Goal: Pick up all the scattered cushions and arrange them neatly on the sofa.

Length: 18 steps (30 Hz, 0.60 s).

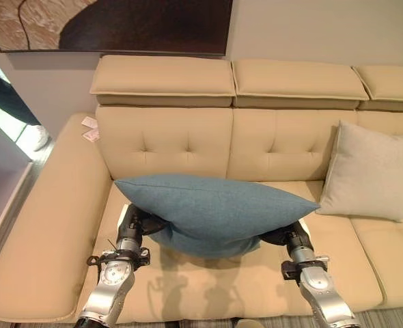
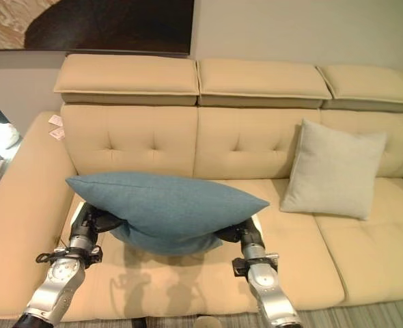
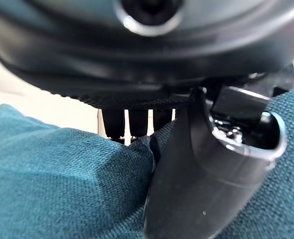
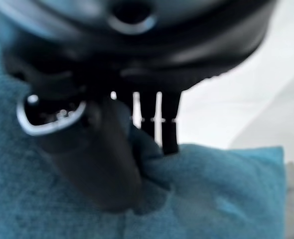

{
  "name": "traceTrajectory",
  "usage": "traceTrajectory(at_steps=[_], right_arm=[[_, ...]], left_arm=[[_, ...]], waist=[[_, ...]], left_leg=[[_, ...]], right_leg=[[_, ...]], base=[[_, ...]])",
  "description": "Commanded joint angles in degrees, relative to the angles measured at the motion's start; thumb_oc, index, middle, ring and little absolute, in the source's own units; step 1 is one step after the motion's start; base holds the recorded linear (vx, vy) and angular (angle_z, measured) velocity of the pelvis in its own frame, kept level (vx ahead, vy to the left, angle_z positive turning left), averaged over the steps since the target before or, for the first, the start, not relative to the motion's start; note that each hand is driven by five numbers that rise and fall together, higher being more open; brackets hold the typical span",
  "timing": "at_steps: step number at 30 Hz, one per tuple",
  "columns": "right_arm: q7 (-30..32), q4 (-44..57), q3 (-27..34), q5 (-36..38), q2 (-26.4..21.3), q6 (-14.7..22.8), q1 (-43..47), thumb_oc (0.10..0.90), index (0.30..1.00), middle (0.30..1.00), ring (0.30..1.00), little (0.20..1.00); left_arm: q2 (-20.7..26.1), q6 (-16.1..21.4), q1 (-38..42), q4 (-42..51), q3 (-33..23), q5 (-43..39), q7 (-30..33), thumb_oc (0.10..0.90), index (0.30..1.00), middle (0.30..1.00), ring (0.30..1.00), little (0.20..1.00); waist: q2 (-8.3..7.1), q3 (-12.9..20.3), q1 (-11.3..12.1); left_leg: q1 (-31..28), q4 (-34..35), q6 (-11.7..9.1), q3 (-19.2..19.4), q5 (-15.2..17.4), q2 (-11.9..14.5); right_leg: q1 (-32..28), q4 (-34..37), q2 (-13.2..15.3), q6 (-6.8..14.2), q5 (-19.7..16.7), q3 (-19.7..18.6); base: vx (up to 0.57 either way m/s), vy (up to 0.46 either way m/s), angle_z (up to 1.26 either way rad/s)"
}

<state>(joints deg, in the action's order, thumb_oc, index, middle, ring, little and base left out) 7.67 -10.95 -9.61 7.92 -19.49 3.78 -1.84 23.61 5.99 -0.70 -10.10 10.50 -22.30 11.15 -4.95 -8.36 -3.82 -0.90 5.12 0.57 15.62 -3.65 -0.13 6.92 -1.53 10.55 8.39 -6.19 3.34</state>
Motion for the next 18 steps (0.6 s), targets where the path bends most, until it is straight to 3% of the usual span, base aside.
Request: traceTrajectory(at_steps=[1, 2, 4, 5, 7, 13, 18], right_arm=[[-0.3, 4.8, -0.1, -0.5, 0.0, 7.0, 10.1, 0.4, 0.3, 0.3, 0.3, 0.3], [0.3, 4.1, -0.2, -0.4, -0.2, 7.2, 10.7, 0.4, 0.3, 0.3, 0.3, 0.3], [0.6, 4.2, -0.2, -0.8, -0.4, 7.1, 10.9, 0.4, 0.3, 0.3, 0.3, 0.3], [0.8, 4.0, -0.2, -1.1, -0.5, 7.1, 11.2, 0.4, 0.3, 0.3, 0.3, 0.3], [2.6, 3.3, -1.2, -0.9, -0.9, 7.3, 14.6, 0.4, 0.3, 0.3, 0.3, 0.3], [5.2, 2.4, -2.5, -1.2, -1.4, 7.1, 20.5, 0.4, 0.3, 0.3, 0.3, 0.3], [8.8, -1.0, -5.6, -1.8, -3.2, 6.9, 31.1, 0.4, 0.3, 0.3, 0.3, 0.3]], left_arm=[[-2.0, 8.8, 8.8, 9.8, 3.0, 1.9, -2.1, 0.4, 0.3, 0.3, 0.3, 0.3], [-2.3, 8.9, 9.6, 9.0, 2.7, 1.6, -1.8, 0.4, 0.3, 0.3, 0.3, 0.3], [-2.6, 8.7, 10.3, 8.9, 3.4, 1.5, -1.8, 0.4, 0.3, 0.3, 0.3, 0.3], [-3.1, 8.7, 11.0, 8.5, 3.8, 1.4, -1.4, 0.4, 0.3, 0.3, 0.3, 0.3], [-3.1, 9.2, 12.9, 7.5, 4.2, 1.0, -0.8, 0.4, 0.3, 0.3, 0.3, 0.3], [-4.4, 9.7, 18.6, 4.5, 5.6, -0.1, 1.4, 0.4, 0.3, 0.3, 0.3, 0.3], [-4.2, 10.7, 28.8, -1.0, 8.1, -1.7, 4.6, 0.4, 0.3, 0.3, 0.3, 0.3]], waist=[[0.51, 4.3, 0.7], [0.43, 4.2, 1.3], [0.34, 4.2, 0.8], [0.39, 3.9, 0.4], [0.11, 3.9, 1.3], [0.66, 4.1, 0.9], [1.32, 1.9, 1.0]], left_leg=[[0.9, -2.0, -1.2, -3.0, 5.9, 2.8], [1.4, -1.8, -1.3, -2.6, 5.8, 2.2], [2.0, -1.8, -1.2, -3.2, 5.7, 2.0], [2.5, -1.8, -1.2, -3.5, 5.6, 1.8], [4.2, -1.0, -1.4, -2.8, 5.1, 1.7], [10.4, -0.1, -2.2, -3.7, 3.3, 2.1], [15.2, -0.1, -2.9, -5.1, 1.8, 2.4]], right_leg=[[2.2, -6.1, -2.9, 1.4, 4.8, 3.4], [1.1, -3.2, -2.8, 0.9, 5.4, 6.5], [1.4, -2.8, -3.6, 0.3, 5.4, 5.5], [2.7, -3.1, -4.7, 0.2, 5.3, 3.1], [2.5, 0.9, -3.7, 0.4, 3.3, 5.4], [5.8, 5.8, -4.5, 0.1, 1.0, 5.3], [10.3, 6.5, -5.0, 0.3, -0.1, 5.4]], base=[[0.04, 0.117, -0.13], [0.01, 0.022, -0.05], [0.01, 0.012, -0.03], [0.0, -0.045, 0.11], [-0.04, -0.08, 0.02], [-0.07, -0.055, -0.01], [-0.08, -0.065, 0.14]])
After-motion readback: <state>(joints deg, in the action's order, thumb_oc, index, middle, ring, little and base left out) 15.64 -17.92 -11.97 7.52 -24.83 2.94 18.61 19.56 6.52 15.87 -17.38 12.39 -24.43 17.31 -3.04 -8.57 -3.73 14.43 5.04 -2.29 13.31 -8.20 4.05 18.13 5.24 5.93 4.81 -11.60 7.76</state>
